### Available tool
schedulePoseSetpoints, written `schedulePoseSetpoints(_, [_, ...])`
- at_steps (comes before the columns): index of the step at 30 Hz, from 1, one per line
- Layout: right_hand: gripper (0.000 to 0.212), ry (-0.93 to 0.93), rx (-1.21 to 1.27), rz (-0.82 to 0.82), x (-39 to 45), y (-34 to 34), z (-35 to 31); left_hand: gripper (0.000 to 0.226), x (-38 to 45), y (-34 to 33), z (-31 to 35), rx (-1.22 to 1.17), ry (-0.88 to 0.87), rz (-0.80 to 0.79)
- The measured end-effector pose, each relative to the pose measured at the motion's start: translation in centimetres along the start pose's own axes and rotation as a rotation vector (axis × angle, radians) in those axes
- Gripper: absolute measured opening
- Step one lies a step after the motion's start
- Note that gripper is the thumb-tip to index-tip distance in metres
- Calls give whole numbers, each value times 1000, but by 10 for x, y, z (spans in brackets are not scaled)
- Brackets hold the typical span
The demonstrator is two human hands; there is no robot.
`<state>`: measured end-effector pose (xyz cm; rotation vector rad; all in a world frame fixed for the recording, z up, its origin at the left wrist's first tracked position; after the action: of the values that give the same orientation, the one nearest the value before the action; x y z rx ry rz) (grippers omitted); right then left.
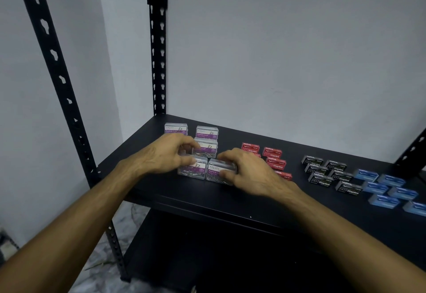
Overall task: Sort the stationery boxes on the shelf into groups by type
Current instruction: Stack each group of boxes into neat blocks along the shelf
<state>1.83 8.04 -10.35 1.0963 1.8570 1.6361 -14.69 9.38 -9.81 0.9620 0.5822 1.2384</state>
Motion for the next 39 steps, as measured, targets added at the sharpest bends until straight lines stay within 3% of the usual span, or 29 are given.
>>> schedulePoseSetpoints(7, [44,-15,49,99,21,19,-2,33,19,49,-42,2,172,220])
schedulePoseSetpoints(13, [39,-35,55,102,55,23,-2,34,31,40,-61,27,226,149])
schedulePoseSetpoints(20, [36,-58,68,-105,87,-19,-3,25,32,19,-78,-9,223,66])
schedulePoseSetpoints(39, [25,-91,120,-80,74,-2,14,16,49,7,-36,-120,131,11])
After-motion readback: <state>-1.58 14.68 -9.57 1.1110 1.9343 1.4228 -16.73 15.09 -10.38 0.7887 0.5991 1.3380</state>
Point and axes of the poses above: each hand's wrist, its own x-axis towards the middle knuckle, its own y-axis out of the back of the hand, z = x × y, the point moved 10 cm from there along x, towards the middle knuckle, and after that the axes turned 5 degrees about y, right-handed, at the moved point
